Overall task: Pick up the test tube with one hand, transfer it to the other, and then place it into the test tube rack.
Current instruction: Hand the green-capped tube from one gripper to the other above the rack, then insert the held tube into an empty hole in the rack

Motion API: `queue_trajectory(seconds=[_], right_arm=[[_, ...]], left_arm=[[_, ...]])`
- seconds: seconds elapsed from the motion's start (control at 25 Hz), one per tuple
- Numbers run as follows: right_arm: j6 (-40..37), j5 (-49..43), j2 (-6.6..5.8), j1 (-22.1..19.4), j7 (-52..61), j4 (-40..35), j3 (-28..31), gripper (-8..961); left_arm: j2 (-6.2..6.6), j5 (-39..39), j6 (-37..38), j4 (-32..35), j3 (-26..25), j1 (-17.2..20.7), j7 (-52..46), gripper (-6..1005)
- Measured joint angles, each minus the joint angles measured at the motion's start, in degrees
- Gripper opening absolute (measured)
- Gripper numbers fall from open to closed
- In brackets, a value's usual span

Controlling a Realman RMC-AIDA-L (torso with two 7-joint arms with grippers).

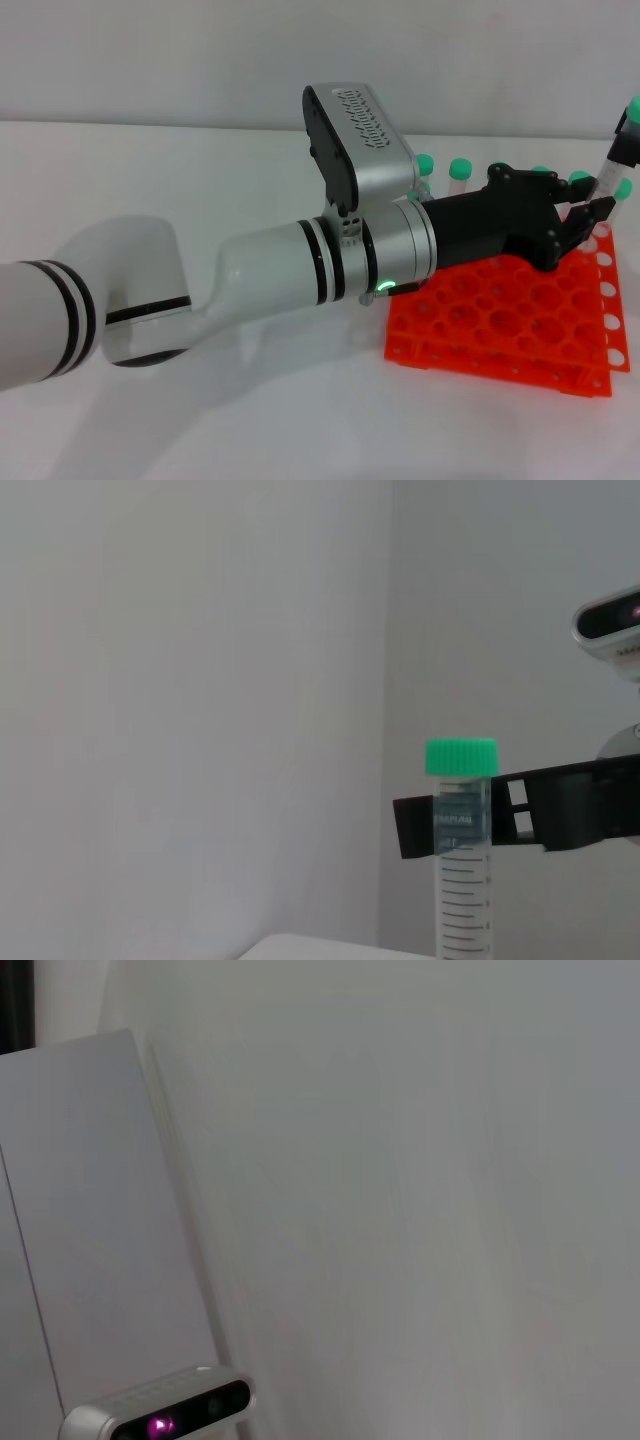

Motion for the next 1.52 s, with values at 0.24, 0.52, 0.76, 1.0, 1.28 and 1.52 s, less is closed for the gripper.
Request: queue_trajectory(seconds=[0.24, 0.52, 0.76, 1.0, 1.28, 1.52], right_arm=[[-0.14, 0.49, 0.36, -0.29, -2.30, 0.00, 0.11, 386], [-0.11, 0.67, 0.58, -0.45, -3.03, 0.00, 0.17, 260], [0.04, 0.70, 0.73, -0.83, -3.04, 0.00, 0.15, 259], [0.09, 0.69, 0.91, -0.87, -3.04, 0.01, 0.14, 258], [0.27, 0.87, 1.02, -0.93, -3.03, 0.01, 0.15, 257], [-0.15, 1.39, 1.24, -0.94, -3.11, 0.01, 0.66, 256]], left_arm=[[-0.03, 0.49, 0.00, 0.12, 0.00, 0.29, 0.03, 190], [-0.04, 0.87, 0.08, 0.28, 0.07, 0.35, 0.04, 190], [-0.10, 0.96, -0.01, 0.21, 0.22, 0.46, 0.10, 191], [-0.16, 0.91, -0.74, 0.33, 0.20, 0.81, 1.93, 191], [-0.25, 0.89, -1.64, 0.38, -0.41, 1.96, 3.76, 243], [-0.28, 0.72, -1.25, 1.19, -0.88, 3.90, 9.21, 467]])
